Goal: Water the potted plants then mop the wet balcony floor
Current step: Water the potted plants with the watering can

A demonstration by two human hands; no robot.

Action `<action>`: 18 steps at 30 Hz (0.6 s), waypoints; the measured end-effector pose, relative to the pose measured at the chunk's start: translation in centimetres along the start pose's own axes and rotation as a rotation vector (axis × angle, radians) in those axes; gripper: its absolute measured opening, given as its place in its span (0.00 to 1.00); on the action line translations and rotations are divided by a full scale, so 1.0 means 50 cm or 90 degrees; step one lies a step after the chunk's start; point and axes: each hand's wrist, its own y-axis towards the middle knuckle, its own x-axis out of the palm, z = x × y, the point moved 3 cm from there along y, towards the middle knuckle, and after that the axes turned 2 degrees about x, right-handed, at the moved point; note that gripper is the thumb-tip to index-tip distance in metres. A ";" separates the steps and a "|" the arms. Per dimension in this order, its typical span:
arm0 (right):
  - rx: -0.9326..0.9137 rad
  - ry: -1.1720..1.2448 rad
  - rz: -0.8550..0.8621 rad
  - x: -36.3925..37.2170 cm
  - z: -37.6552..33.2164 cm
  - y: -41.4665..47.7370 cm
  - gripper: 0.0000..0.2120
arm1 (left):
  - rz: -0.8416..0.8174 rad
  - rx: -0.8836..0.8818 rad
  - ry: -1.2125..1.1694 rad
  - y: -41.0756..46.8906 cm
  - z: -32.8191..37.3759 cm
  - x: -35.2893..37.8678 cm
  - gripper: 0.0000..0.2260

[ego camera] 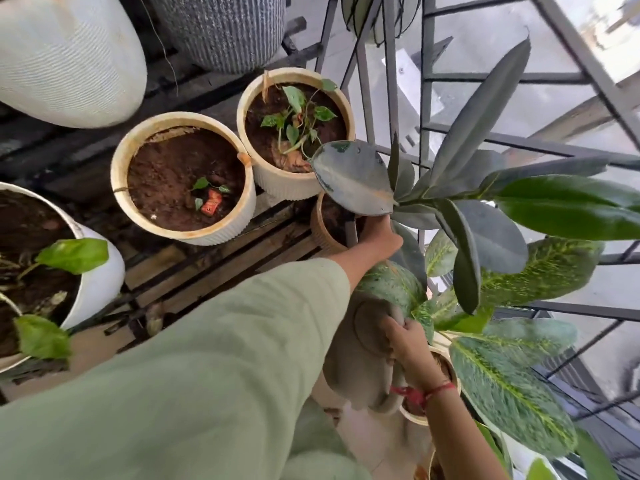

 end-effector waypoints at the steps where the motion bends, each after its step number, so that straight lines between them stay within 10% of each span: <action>1: -0.003 0.008 0.004 0.001 -0.009 0.003 0.11 | -0.012 -0.009 0.015 -0.005 -0.001 0.001 0.32; 6: -0.004 0.043 0.005 0.000 -0.047 0.006 0.12 | -0.068 -0.019 0.049 -0.010 0.024 -0.006 0.28; 13: 0.020 0.017 0.000 -0.008 0.001 -0.017 0.15 | -0.061 -0.021 -0.088 -0.001 0.050 -0.025 0.47; 18: 0.047 0.014 0.000 -0.030 0.058 -0.036 0.14 | 0.002 -0.071 -0.347 -0.019 0.097 -0.076 0.32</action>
